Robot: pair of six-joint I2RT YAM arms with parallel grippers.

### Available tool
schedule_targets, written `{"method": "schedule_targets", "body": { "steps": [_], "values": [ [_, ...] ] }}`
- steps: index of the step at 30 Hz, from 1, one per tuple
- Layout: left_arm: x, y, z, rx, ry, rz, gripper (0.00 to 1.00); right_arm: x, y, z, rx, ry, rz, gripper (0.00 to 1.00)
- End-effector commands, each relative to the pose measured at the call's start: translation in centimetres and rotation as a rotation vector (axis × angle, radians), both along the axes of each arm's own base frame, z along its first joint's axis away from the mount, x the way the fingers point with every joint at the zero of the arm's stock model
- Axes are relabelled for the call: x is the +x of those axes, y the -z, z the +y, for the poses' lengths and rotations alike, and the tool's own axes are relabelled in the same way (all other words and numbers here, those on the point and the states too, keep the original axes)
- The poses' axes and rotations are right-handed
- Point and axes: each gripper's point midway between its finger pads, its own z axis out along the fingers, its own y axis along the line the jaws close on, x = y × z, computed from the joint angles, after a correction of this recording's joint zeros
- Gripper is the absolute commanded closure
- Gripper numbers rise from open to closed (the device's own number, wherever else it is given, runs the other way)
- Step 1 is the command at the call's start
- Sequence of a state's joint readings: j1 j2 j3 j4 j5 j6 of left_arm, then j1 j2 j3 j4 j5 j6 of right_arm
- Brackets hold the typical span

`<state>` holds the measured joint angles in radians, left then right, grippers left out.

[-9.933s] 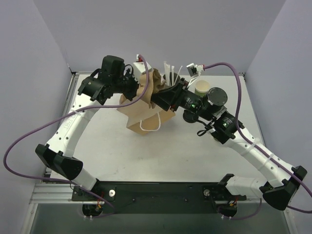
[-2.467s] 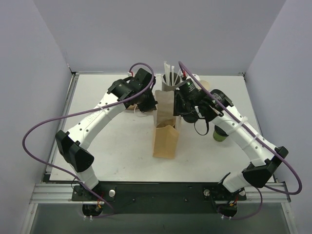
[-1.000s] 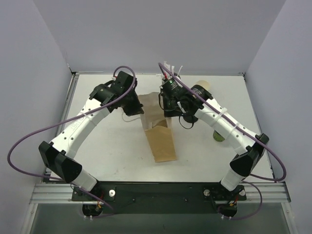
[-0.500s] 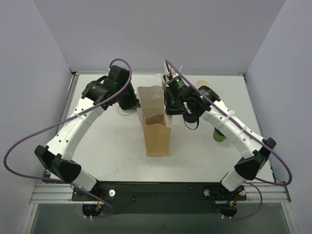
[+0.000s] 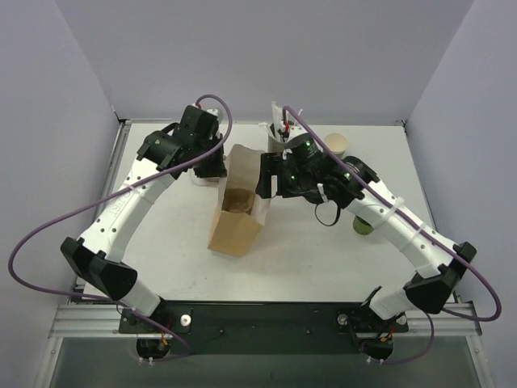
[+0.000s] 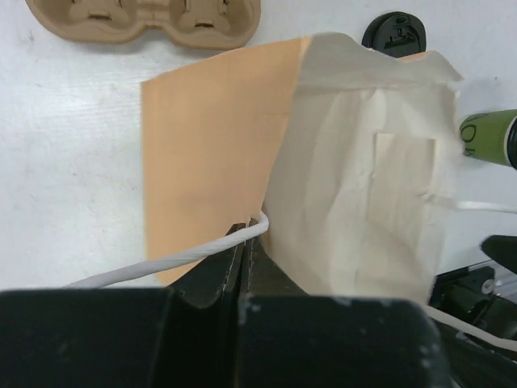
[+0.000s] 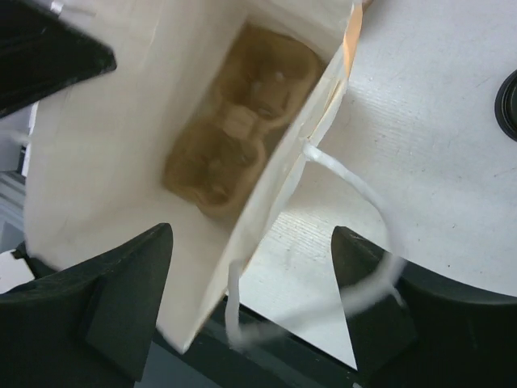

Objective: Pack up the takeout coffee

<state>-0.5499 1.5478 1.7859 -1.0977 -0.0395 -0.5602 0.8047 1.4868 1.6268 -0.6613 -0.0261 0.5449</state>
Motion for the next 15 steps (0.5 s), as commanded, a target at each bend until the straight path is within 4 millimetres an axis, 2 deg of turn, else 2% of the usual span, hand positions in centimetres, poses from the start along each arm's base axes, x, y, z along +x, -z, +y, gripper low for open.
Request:
{"method": "schedule_targets", "body": {
  "steps": [1, 3, 4, 7, 9, 10, 11, 12, 13, 15],
  "values": [
    [2.0, -3.4, 0.2, 0.077, 0.138, -0.157, 1.0, -1.0, -5.2, -1.6, 0.141, -0.008, -0.157, 0.21],
    [2.4, -3.3, 0.2, 0.12, 0.182, -0.161, 1.0, -1.2, -4.4, -2.6, 0.141, 0.011, -0.158, 0.2],
    [2.6, -3.9, 0.1, 0.127, 0.201, -0.18, 1.0, -1.6, -5.3, -3.3, 0.165, 0.023, -0.189, 0.2],
    [3.1, -4.2, 0.7, 0.201, 0.241, -0.204, 1.0, -2.1, -6.1, -5.2, 0.204, 0.055, -0.25, 0.2],
    [3.0, -4.6, 0.2, 0.211, 0.314, -0.227, 1.0, -2.2, -7.1, -5.8, 0.23, 0.047, -0.302, 0.22],
    [2.9, -4.5, -0.1, 0.217, 0.343, -0.233, 1.0, -2.3, -9.2, -5.8, 0.287, 0.032, -0.377, 0.27],
    [2.5, -4.4, -0.6, 0.236, 0.394, -0.243, 1.0, -2.8, -9.0, -5.1, 0.3, -0.025, -0.391, 0.28],
    [2.3, -4.3, -0.9, 0.239, 0.42, -0.248, 1.0, -2.9, -9.7, -4.6, 0.328, -0.056, -0.418, 0.3],
    [2.0, -4.1, -1.4, 0.248, 0.452, -0.254, 1.0, -2.8, -11.2, -3.6, 0.383, -0.09, -0.472, 0.33],
    [0.9, -3.5, -2.6, 0.288, 0.544, -0.269, 1.0, -3.2, -11.3, -1.3, 0.396, -0.196, -0.499, 0.36]
  ]
}}
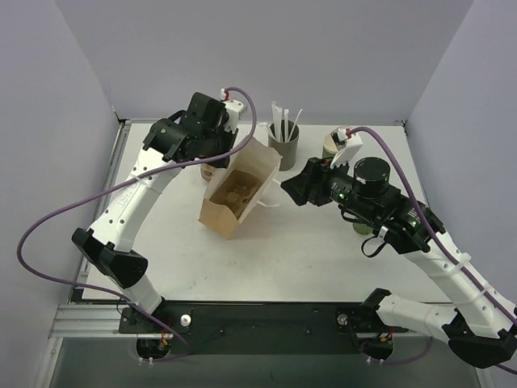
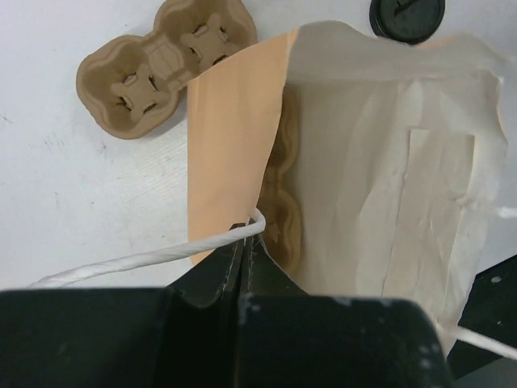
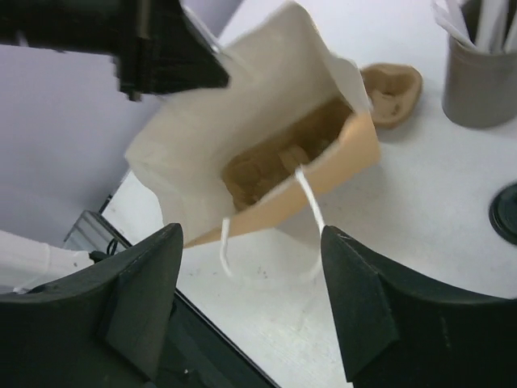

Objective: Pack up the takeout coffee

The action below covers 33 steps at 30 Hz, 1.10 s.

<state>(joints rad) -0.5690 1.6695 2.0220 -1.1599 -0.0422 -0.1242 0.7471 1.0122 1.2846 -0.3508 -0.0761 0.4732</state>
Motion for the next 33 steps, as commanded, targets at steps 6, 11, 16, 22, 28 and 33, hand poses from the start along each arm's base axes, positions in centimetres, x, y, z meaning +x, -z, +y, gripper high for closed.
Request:
{"method": "schedule_targets", "body": {
  "steps": [6, 11, 16, 22, 28, 33],
  "values": [
    [-3.7, 0.3, -4.3, 0.117, 0.308, -0.106, 1.0, 0.7, -3.4, 8.8, 0.085, -0.297, -0.234, 0.47],
    [-4.2, -0.1, -4.6, 0.067, 0.319, -0.148, 1.0, 0.9, 2.5, 10.1, 0.057, -0.311, -0.126, 0.53],
    [-5.1, -1.2, -5.5, -0.023, 0.364, -0.182, 1.0, 0.2, 8.5, 9.4, 0.036, -0.269, -0.034, 0.55],
    [-6.3, -3.9, -6.5, -0.181, 0.396, -0.288, 1.0, -0.2, 12.1, 8.1, -0.026, -0.214, 0.01, 0.6],
    [-8.2, -5.0, -6.6, -0.343, 0.432, -0.444, 1.0, -0.4, 14.8, 6.6, -0.098, -0.168, 0.011, 0.62],
    [-8.8, -5.4, -6.6, -0.415, 0.423, -0.485, 1.0, -0.2, 14.9, 6.7, -0.121, -0.163, -0.009, 0.62]
  ]
}}
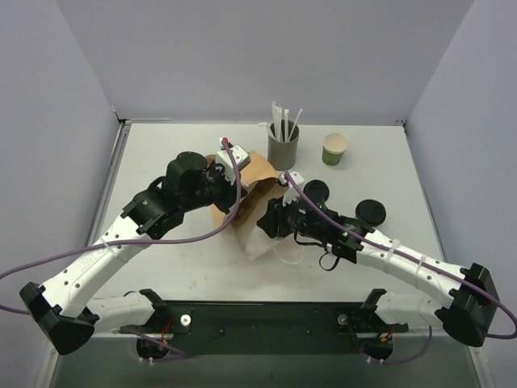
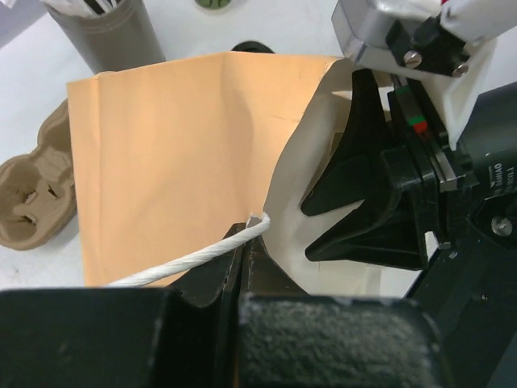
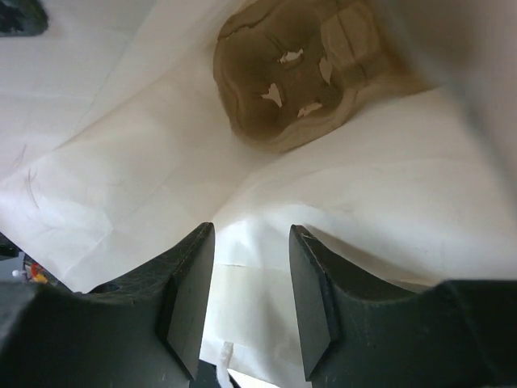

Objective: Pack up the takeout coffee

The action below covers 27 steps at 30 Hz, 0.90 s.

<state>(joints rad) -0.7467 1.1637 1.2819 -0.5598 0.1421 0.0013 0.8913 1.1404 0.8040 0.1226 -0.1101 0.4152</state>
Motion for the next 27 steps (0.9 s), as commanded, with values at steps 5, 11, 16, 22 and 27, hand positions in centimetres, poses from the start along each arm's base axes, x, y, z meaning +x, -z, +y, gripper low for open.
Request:
{"method": "schedule_targets", "body": {
  "steps": [5, 11, 16, 22, 27],
  "values": [
    [0.1, -6.4, -2.4, -0.223, 0.051, -0.125, 1.0, 1.2, -1.8, 0.3, 0.005, 0.021, -0.092, 0.62],
    [0.7, -7.2, -3.1, -0.279, -0.013, -0.052, 1.0, 1.9, -3.6, 0.3, 0.041, 0.063, -0.116, 0.62],
    [1.3, -6.4, -4.9, -0.313, -0.204, 0.029, 1.0, 3.8, -9.0, 0.3, 0.112, 0.169, -0.151, 0.63],
    [1.1, -6.0, -6.8, -0.39, -0.383, 0.163, 1.0, 5.3, -10.2, 0.0, 0.087, 0.307, -0.046, 0.68],
    [1.6, -4.8, -6.8, -0.387, -0.503, 0.248, 1.0, 4.9, -6.0, -2.2, -0.031, 0.395, 0.102, 0.7]
  ]
}}
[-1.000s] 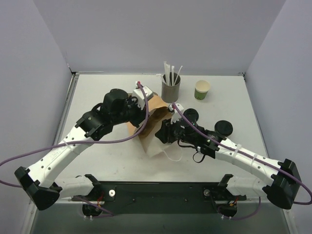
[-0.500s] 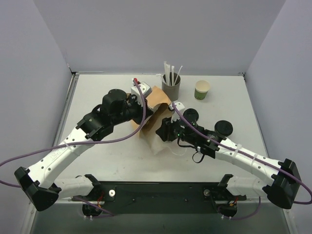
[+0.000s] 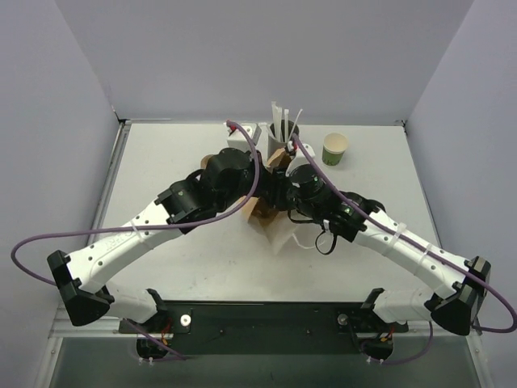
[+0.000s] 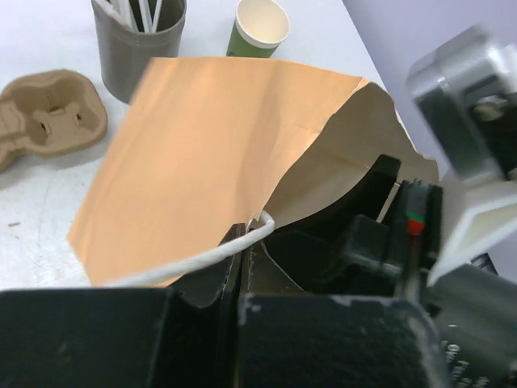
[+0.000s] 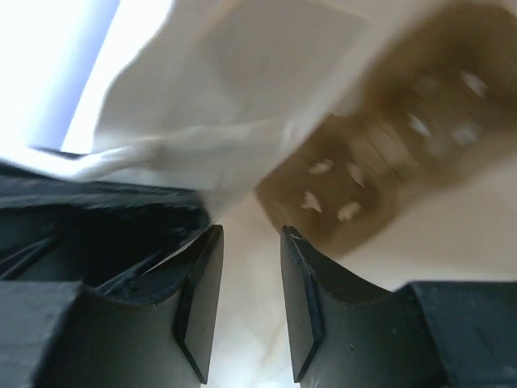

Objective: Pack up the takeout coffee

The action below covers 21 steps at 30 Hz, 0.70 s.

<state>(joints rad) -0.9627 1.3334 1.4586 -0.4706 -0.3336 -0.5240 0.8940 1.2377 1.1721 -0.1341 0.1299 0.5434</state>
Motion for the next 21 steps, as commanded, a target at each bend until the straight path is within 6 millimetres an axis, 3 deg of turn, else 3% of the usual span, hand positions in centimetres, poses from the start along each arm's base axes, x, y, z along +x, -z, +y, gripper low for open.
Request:
{"method": "schedule_targets", "body": {
  "steps": [1, 5, 10, 12, 13, 14, 16, 21],
  "values": [
    [-0.6, -0.2, -1.7, -0.095, -0.078, 0.126, 1.0, 0.7, 1.9, -2.0, -0.057, 0.138, 0.124, 0.7],
    [-1.2, -1.2, -2.4, -0.116, -0.061, 0.099, 1.0, 0.6, 3.6, -4.2, -0.197, 0.176, 0.182, 0.7],
    [-0.9, -1.1, -1.0, -0.121, -0.119, 0.084, 1.0, 0.6, 4.2, -4.8, -0.225, 0.18, 0.195, 0.71],
    [-0.9, -1.5, -1.2, -0.132, -0.115, 0.091, 1.0, 0.8, 2.0, -4.0, -0.186, 0.131, 0.172, 0.69],
    [-0.9, -0.4, -1.4, -0.106, -0.126, 0.128, 1.0, 1.0, 0.7, -3.5, -0.162, 0.104, 0.158, 0.68],
    [-0.9, -0.4, -1.4, -0.098, -0.133, 0.146, 1.0, 1.3, -1.7, -3.1, -0.146, 0.094, 0.136, 0.68],
    [-0.8, -0.4, -1.2, -0.063, -0.173, 0.194, 1.0, 1.6, -4.3, -3.0, -0.14, 0.08, 0.095, 0.68],
    [0.6, -1.7, 0.4, -0.131, -0.213, 0.305, 1.0, 2.0, -10.9, -4.5, -0.056, 0.125, -0.005, 0.66]
  ]
}}
